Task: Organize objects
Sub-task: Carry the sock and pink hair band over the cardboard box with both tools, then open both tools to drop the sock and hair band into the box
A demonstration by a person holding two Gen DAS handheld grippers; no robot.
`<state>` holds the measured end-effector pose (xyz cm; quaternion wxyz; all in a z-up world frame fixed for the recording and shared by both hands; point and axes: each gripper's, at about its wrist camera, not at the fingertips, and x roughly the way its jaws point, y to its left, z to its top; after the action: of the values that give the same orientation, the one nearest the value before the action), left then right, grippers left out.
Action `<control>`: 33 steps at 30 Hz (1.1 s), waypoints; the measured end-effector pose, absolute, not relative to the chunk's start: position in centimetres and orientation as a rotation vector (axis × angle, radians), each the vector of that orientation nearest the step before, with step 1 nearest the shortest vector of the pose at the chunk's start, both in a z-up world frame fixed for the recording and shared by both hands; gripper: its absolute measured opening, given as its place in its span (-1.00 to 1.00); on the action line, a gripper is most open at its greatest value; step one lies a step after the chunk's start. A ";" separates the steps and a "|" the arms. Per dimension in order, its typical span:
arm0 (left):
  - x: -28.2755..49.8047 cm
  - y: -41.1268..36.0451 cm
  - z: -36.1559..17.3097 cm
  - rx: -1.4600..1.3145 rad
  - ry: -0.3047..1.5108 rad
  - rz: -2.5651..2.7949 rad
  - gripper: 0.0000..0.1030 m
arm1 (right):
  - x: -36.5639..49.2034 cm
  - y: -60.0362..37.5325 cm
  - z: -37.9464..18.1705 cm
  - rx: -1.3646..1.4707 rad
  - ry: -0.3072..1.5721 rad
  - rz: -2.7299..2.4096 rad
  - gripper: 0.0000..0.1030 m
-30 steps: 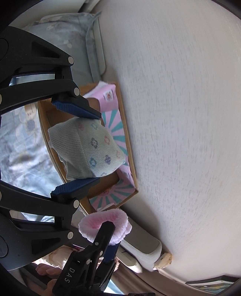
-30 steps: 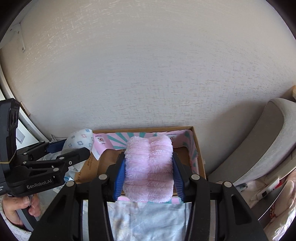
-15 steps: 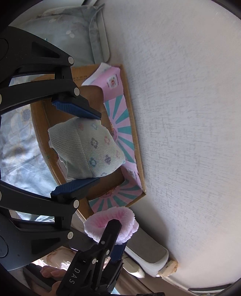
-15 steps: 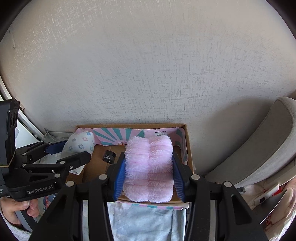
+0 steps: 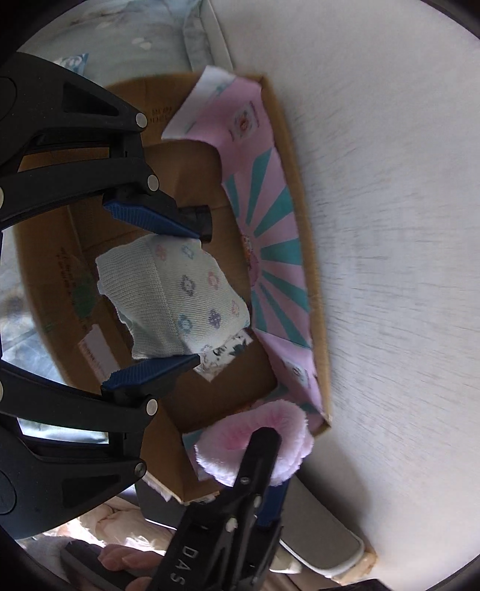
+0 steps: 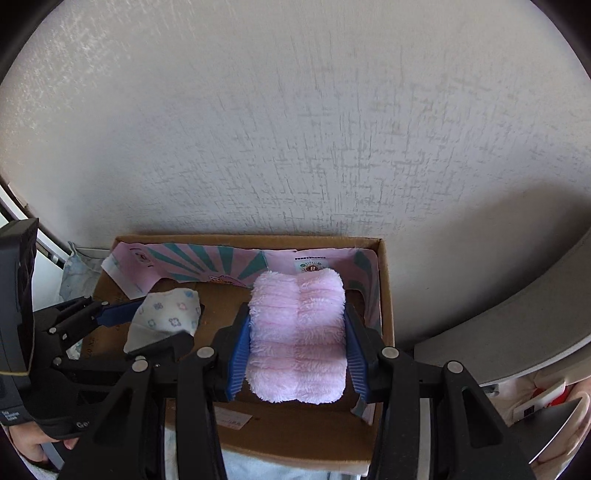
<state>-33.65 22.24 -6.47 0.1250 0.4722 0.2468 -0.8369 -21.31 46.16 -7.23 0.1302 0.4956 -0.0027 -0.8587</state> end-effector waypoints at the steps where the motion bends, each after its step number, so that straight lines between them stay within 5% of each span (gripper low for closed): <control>1: -34.1 22.3 -6.9 1.387 0.718 -2.432 0.14 | -21.5 46.1 -7.5 1.446 -0.002 -2.487 -0.17; 20: -34.1 22.5 -7.6 1.399 0.722 -2.413 0.19 | -23.4 45.2 -9.5 1.531 -0.019 -2.394 -0.15; 21: -34.2 22.5 -7.6 1.415 0.723 -2.403 0.26 | -23.5 45.2 -9.4 1.541 -0.034 -2.385 -0.06; 23: -34.4 22.5 -7.5 1.459 0.701 -2.369 0.99 | -23.6 45.2 -9.3 1.562 -0.047 -2.389 0.42; 25: -34.2 22.8 -7.1 1.431 0.670 -2.386 1.00 | -23.7 45.0 -9.1 1.559 -0.031 -2.392 0.89; 33: -34.6 22.3 -6.6 1.396 0.668 -2.384 1.00 | -22.5 44.7 -8.4 1.555 0.021 -2.393 0.99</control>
<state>-34.61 22.32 -6.62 0.1494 0.4856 0.2324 -0.8294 -22.45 44.69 -8.36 0.1432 0.5393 0.0072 -0.8298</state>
